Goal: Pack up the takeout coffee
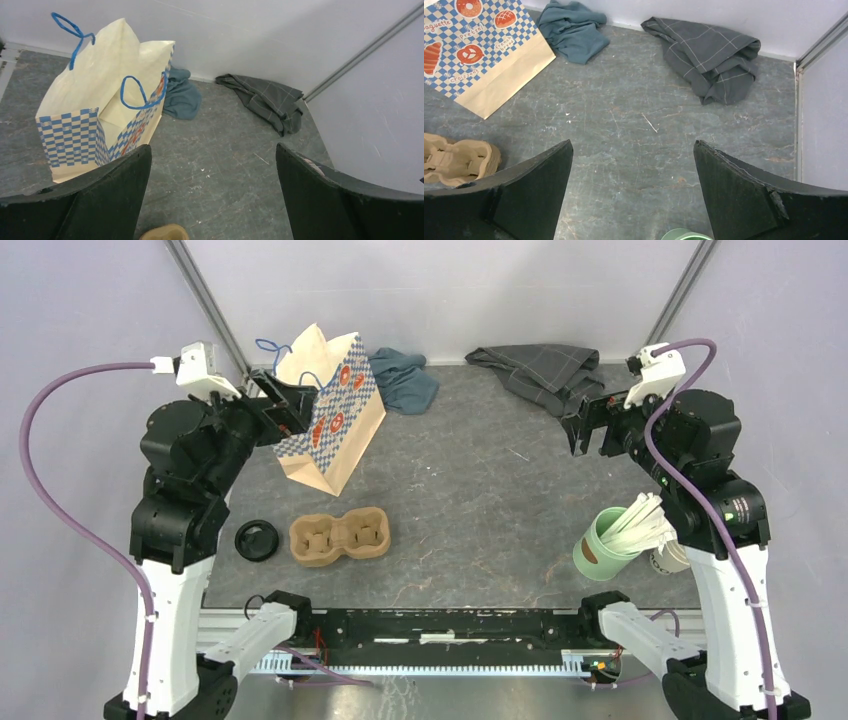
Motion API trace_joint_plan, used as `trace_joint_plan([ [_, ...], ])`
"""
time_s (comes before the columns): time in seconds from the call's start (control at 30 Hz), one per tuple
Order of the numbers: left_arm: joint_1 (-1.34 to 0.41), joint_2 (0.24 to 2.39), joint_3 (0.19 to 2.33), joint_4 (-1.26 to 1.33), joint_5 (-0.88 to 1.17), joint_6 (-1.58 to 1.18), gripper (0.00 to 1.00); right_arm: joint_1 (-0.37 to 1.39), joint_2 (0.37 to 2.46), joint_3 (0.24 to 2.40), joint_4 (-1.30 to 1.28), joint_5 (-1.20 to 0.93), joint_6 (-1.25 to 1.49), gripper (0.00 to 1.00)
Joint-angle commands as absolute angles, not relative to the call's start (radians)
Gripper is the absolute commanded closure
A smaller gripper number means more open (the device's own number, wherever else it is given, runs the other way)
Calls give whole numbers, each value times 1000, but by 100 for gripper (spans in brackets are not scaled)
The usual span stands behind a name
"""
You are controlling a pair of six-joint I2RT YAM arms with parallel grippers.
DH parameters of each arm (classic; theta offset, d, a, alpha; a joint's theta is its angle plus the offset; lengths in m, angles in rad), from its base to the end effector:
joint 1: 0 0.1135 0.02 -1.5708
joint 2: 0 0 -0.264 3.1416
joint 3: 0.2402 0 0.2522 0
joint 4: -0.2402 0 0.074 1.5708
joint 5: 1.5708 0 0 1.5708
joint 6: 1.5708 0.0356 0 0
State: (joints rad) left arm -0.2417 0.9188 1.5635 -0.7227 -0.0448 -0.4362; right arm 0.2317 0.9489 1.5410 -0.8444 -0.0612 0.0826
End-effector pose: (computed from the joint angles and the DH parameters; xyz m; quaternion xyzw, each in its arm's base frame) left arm 0.1254 -0.0293 0.5100 -0.0864 0.7290 -0.2102 0.6457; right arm 0.1377 0.0347 0.4872 -0.0775 0.7865 0.1197 0.6009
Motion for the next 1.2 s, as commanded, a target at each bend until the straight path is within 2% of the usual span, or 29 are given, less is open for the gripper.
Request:
trace_joint_plan([
  [0.0, -224, 917, 1553, -685, 62, -371, 1, 210, 950, 1559, -857, -124, 103, 2],
  [0.27, -218, 931, 1535, -673, 161, -377, 1, 201, 982, 1573, -950, -27, 56, 2],
  [0.47, -250, 958, 1518, -664, 206, -366, 0, 200, 1025, 1530, -969, 189, 87, 2],
  [0.63, -304, 986, 1505, -658, 225, -348, 0, 185, 1123, 1584, -1021, 355, 149, 2],
  [0.8, -368, 1031, 1505, -657, 245, -344, 0, 37, 1189, 1618, -1070, 448, 183, 4],
  [0.97, -425, 1068, 1514, -658, 242, -325, 0, -220, 1260, 1605, -1122, 364, 201, 12],
  [1.07, -528, 1092, 1532, -694, 159, -223, 0, -345, 1305, 1586, -1174, 381, 250, 13],
  [1.17, -601, 1110, 1523, -719, 103, -187, 0, -398, 1327, 1550, -1205, 463, 296, 11],
])
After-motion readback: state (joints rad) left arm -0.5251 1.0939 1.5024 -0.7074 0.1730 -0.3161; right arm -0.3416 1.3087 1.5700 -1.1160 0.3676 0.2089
